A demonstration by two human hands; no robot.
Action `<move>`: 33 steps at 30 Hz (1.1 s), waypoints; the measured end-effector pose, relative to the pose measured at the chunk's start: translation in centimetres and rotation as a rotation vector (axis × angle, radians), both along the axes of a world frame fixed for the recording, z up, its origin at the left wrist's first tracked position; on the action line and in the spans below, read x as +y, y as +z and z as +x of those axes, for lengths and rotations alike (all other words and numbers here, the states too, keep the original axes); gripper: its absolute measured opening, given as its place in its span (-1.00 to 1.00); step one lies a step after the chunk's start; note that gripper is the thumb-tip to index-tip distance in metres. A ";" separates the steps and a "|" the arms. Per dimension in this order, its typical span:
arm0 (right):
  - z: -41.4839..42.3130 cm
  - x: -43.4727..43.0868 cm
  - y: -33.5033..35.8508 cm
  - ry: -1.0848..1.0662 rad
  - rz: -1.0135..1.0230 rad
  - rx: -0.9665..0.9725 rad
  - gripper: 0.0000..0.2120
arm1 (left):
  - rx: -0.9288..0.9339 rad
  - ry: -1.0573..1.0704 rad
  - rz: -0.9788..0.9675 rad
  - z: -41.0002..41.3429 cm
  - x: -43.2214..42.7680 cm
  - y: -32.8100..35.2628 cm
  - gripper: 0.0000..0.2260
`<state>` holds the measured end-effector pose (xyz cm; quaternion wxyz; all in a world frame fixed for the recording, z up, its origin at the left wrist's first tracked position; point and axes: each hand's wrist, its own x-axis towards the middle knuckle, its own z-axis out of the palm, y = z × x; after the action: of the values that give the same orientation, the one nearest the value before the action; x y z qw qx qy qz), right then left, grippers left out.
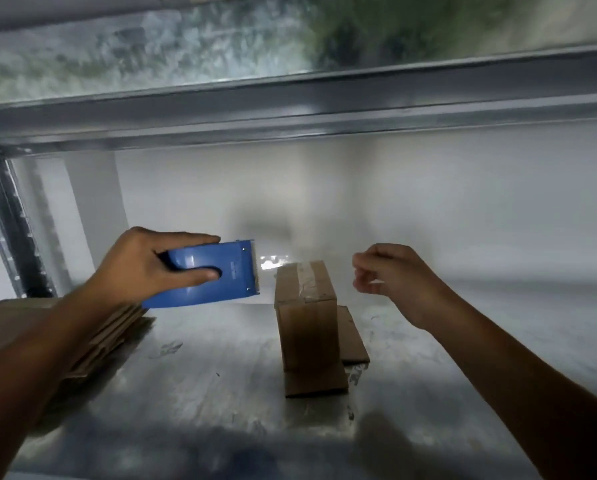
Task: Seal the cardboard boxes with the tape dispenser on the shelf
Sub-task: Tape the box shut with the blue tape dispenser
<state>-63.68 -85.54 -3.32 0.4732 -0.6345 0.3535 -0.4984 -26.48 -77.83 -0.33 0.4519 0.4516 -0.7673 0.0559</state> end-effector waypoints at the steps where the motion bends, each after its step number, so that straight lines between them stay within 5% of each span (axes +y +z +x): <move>1: 0.3 0.1 -0.3 -0.012 0.066 -0.056 -0.83 | -0.002 -0.016 0.036 -0.3 0.0 0.3 -0.59; 5: -0.2 0.8 -2.4 0.044 0.232 -0.084 -0.78 | 0.015 -0.098 0.184 -0.4 0.9 -0.6 -0.68; 21: 1.6 1.4 -3.6 -0.136 0.080 0.218 -0.76 | 0.007 0.070 0.313 -0.4 2.7 -2.1 -0.67; 33: 1.8 -0.1 -5.4 -0.075 0.039 0.313 -0.71 | -0.061 0.148 0.356 -1.1 3.0 -2.2 -0.58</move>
<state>-61.89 -85.63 -8.75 0.4056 -0.6814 0.4560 -0.4040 -27.57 -74.86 -2.48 0.3362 0.5777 -0.7430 -0.0338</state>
